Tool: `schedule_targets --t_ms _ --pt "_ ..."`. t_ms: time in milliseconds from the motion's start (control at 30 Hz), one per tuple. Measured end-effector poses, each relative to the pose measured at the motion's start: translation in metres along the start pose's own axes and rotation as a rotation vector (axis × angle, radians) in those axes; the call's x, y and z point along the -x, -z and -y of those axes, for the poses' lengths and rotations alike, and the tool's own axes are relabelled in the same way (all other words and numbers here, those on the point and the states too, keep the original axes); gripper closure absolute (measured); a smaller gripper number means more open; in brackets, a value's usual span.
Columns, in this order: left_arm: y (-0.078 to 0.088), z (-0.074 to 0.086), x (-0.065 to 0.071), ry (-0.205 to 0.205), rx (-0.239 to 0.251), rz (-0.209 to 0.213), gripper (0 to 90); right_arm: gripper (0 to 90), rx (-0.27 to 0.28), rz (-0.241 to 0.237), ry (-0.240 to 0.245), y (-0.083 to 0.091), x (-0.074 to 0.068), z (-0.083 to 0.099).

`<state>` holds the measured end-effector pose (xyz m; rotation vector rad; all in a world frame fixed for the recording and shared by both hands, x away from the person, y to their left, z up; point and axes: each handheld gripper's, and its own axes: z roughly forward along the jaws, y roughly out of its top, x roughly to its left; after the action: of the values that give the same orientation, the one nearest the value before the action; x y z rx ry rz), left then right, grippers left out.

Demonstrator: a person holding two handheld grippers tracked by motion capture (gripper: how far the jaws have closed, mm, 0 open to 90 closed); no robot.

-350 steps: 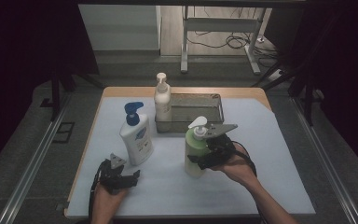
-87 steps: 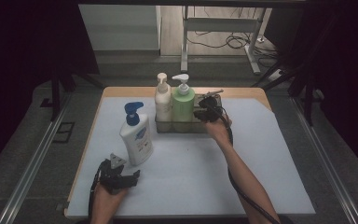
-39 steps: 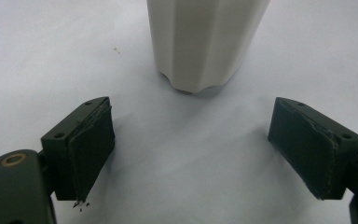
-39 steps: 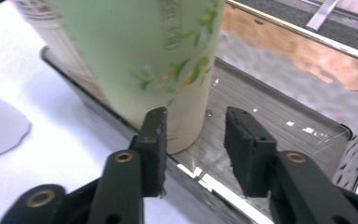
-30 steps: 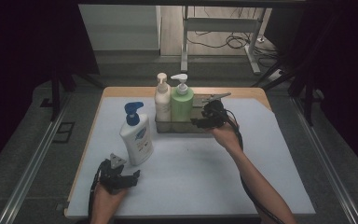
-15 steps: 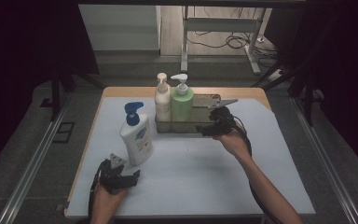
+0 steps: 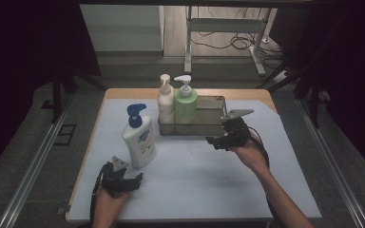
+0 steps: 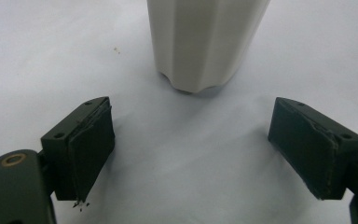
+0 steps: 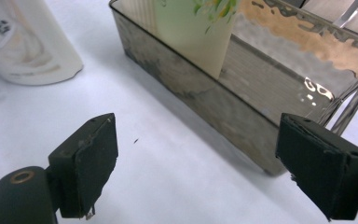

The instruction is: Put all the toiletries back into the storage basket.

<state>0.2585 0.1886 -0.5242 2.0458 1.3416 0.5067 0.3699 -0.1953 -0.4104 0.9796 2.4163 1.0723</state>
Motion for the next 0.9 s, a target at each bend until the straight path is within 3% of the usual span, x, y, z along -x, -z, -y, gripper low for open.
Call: schedule_targets --t_ms 200,467,900 --pt "0.0 0.0 0.0 -0.002 0.0 0.0 14.0 7.6 -0.003 0.01 0.011 0.01 -0.003 0.015" --pt "0.0 0.0 0.0 0.0 -0.001 0.001 14.0 0.3 -0.019 0.014 -0.014 0.014 -0.003 0.045" --pt "0.0 0.0 0.0 0.003 0.0 0.001 14.1 0.0 -0.021 0.052 -0.056 0.024 0.006 0.085"
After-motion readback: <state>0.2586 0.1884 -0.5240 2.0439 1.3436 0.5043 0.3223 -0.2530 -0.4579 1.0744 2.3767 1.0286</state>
